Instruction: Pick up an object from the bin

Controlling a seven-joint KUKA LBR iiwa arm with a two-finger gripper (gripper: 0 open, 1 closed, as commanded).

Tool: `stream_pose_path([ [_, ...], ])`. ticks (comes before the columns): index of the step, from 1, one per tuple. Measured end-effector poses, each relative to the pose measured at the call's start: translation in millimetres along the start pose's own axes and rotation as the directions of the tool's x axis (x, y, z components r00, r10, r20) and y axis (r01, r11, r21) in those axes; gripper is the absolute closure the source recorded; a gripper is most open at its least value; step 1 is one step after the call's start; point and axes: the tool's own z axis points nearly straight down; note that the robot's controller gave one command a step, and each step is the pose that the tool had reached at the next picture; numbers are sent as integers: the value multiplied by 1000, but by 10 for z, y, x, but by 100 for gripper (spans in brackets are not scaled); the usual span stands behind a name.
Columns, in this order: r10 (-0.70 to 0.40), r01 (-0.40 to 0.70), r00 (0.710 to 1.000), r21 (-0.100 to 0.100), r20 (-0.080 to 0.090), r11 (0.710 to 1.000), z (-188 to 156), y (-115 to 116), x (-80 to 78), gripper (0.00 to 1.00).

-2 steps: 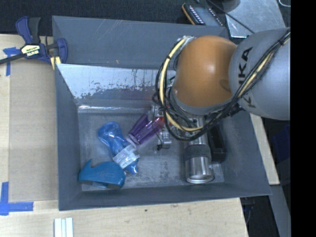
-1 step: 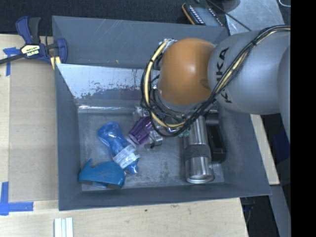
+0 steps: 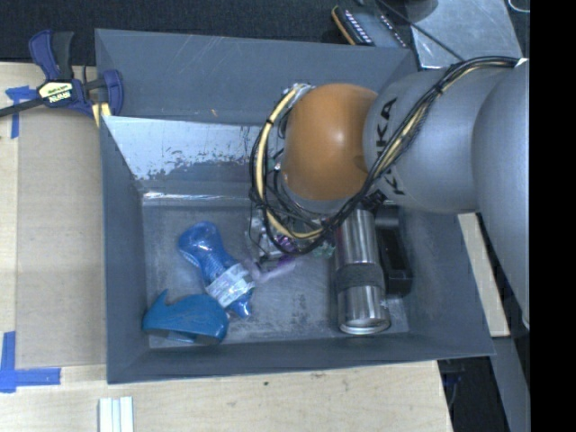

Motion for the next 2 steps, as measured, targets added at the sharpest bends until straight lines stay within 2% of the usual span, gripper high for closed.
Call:
stream_pose_path([
  [1,115,-115,993,0,1,993,-182,-12,96,0],
  [2,138,-138,990,0,1,990,-221,-14,118,0],
])
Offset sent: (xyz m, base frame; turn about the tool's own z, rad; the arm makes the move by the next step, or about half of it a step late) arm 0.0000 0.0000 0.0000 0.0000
